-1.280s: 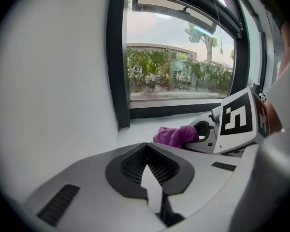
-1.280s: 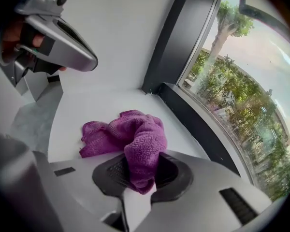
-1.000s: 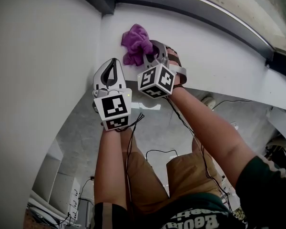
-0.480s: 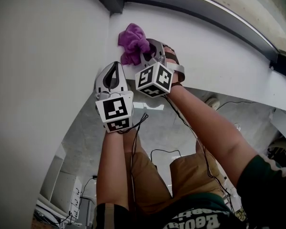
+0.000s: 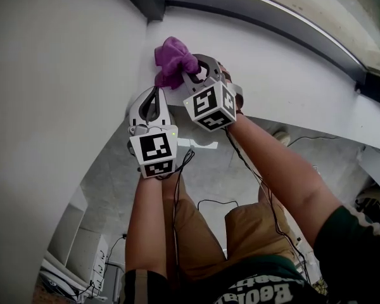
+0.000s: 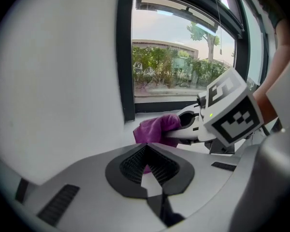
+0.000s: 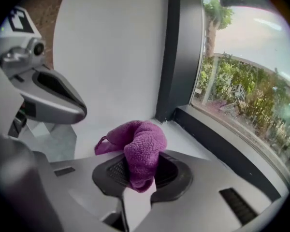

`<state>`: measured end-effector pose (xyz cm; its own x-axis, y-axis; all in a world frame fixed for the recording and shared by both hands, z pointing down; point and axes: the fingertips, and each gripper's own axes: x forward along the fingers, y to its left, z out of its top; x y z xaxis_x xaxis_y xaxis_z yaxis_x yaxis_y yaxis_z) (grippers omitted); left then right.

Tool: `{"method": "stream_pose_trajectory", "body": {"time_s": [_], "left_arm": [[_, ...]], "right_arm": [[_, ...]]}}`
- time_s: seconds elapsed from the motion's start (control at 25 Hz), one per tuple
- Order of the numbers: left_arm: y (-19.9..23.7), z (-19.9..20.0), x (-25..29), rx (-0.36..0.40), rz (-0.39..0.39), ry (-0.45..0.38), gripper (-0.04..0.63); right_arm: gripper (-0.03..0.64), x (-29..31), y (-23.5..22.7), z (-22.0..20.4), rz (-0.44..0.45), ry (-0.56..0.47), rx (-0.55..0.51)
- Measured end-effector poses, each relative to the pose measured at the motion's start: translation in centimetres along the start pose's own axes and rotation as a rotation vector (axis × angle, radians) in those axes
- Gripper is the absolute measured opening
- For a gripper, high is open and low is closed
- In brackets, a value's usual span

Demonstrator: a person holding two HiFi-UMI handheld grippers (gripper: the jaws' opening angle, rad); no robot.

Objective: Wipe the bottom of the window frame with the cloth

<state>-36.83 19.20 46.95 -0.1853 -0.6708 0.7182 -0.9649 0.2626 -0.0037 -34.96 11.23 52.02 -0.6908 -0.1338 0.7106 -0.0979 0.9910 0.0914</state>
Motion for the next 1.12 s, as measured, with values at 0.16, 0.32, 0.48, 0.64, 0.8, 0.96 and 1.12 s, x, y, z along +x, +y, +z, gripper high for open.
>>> {"method": "stream_pose_trajectory", "body": {"time_s": [0.16,0.32,0.48,0.64,0.8,0.96,1.12], "left_arm": [[-1.6,3.3,-1.8,0.039,-0.021,-0.028,0.006],[-6.3,10.0,-5.8,0.075,-0.059,-0.137,0.006],[-13.3,16.2,-12.1,0.097,-0.143,-0.207,0.006],[-19.6,22.9,-16.7,0.192,-0.266,-0.298,0.006],[-24.6,29.1,-21.5,0.249,-0.341,-0.374,0.006],[-28.7,35.6,-25.7,0.308,-0.401,-0.473,0.006],[-32.1,40.8,-29.9,0.351,-0.446,-0.558,0.006]], "right_arm": [[0.087,-5.5,-0.7,4.9,0.04,-0.129,0.069],[0.087,-14.4,-2.5,8.6,0.069,-0.212,0.186],[0.087,-25.6,-4.1,10.5,0.088,-0.264,0.255],[0.087,-35.2,-8.6,12.2,0.002,-0.334,0.265],[0.087,-44.1,-12.5,14.3,-0.108,-0.404,0.245],[0.087,-52.6,-16.2,16.2,-0.232,-0.511,0.249],[0.087,-60.2,-18.3,16.1,-0.343,-0.56,0.266]]}}
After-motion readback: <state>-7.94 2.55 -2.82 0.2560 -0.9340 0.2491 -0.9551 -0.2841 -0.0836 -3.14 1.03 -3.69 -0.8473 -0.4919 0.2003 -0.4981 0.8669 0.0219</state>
